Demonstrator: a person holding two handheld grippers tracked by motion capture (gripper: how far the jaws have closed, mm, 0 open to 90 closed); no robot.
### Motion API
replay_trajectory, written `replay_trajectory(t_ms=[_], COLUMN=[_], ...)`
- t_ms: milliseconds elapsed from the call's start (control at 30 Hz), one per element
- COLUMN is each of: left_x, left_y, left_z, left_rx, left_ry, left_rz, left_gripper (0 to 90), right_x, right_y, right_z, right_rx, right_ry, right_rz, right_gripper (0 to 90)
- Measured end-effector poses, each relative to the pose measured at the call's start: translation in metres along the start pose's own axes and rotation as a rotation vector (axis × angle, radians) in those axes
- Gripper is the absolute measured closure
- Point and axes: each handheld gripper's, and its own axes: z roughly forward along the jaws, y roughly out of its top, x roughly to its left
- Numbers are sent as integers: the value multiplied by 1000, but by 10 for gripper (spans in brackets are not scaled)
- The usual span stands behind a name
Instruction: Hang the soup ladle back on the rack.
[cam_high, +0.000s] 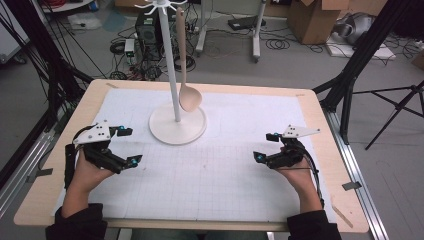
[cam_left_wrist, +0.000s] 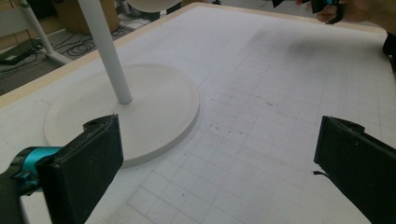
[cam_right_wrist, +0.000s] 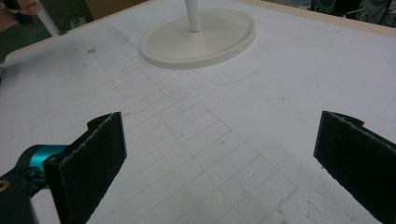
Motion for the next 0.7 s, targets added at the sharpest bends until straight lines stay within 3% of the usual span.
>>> replay_trajectory(t_ms=[700], left_x=[-1], left_y=[0], left_z=[4], left_rx=[15], left_ry=[-1], left_rz=[-1], left_gripper=[16], right_x=[-2], right_y=[-1], right_z=[-1], right_rx=[-1], right_ry=[7], right_rz=[15], right_gripper=[13])
